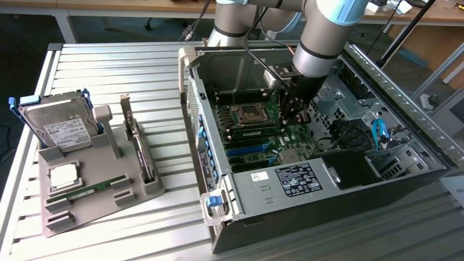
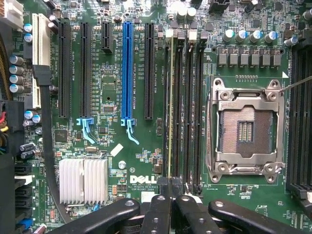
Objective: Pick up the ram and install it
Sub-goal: 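Press down the ram until it locks into place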
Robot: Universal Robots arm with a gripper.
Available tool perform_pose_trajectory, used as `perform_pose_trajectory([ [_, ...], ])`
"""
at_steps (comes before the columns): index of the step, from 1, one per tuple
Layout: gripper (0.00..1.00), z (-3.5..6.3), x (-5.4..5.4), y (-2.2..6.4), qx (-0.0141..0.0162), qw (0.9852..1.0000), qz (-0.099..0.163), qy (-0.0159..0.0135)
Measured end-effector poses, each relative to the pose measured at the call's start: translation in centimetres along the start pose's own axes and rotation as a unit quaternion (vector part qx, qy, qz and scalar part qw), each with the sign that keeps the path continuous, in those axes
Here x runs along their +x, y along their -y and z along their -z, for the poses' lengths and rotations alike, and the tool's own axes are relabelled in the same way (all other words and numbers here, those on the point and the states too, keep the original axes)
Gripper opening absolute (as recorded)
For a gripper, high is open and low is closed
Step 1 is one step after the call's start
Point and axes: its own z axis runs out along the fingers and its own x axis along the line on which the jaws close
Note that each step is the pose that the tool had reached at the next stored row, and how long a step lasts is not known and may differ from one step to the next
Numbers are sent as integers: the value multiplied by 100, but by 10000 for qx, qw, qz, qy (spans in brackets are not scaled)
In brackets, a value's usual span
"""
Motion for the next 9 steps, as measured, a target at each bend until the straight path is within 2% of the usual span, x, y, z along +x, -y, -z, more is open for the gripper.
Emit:
perform_pose_trajectory([
  [4, 10, 61, 2, 0, -2, 10000, -1, -6],
  [9, 10, 192, 3, 0, -2, 10000, -1, -5],
])
